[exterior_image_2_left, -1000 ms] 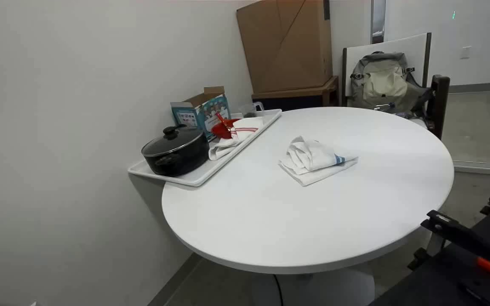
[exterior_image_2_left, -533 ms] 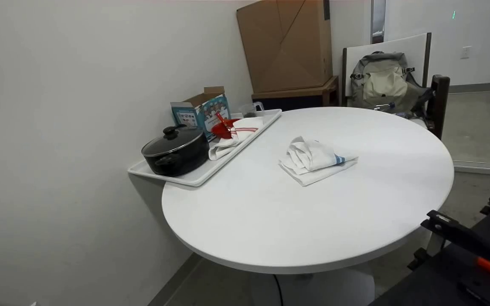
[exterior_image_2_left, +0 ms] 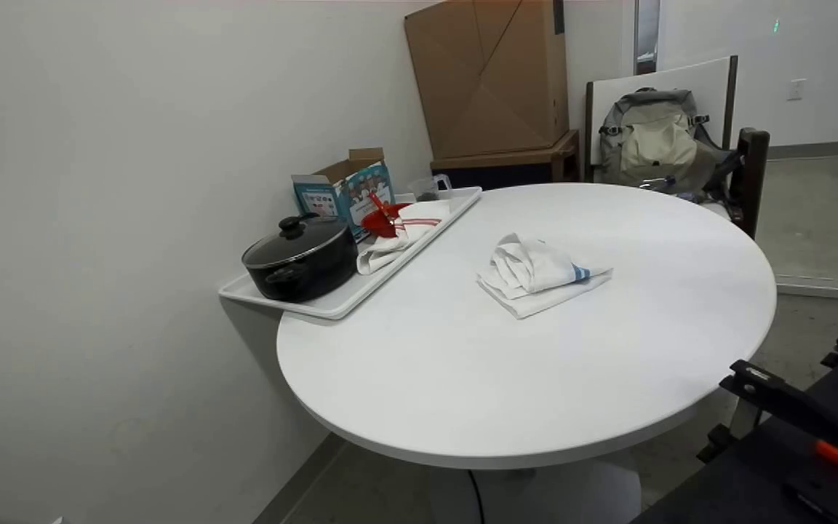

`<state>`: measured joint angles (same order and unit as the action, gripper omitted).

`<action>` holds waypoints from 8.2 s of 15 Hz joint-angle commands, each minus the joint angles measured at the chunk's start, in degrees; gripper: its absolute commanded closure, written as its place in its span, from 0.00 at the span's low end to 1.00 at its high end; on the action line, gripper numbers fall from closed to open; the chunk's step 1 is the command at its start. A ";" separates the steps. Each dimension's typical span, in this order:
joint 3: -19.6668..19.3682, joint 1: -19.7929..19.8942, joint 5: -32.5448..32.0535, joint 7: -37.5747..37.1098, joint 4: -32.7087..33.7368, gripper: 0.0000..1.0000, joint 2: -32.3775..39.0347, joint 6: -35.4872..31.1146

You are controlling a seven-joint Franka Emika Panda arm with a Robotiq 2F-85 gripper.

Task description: Use the white towel to wipe the table

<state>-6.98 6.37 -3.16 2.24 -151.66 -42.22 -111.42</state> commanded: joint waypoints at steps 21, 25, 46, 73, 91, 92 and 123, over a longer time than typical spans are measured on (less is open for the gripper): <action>3.94 -3.33 -1.18 0.99 45.37 0.00 74.04 -22.64; 5.01 -5.31 -1.62 1.04 42.91 0.00 76.55 -24.13; 1.03 -12.39 -12.10 -0.87 40.64 0.26 85.01 -35.60; 2.20 -27.01 -49.76 -22.34 27.67 0.95 84.80 -38.11; 6.58 -28.33 -53.13 -27.56 31.14 0.95 82.00 -28.43; 6.73 -28.38 -53.90 -28.13 31.51 0.95 82.20 -28.90; 14.30 -34.94 -65.11 -35.24 47.58 0.95 94.38 -29.73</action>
<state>5.90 -29.43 -68.10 -32.81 -103.28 48.92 -140.31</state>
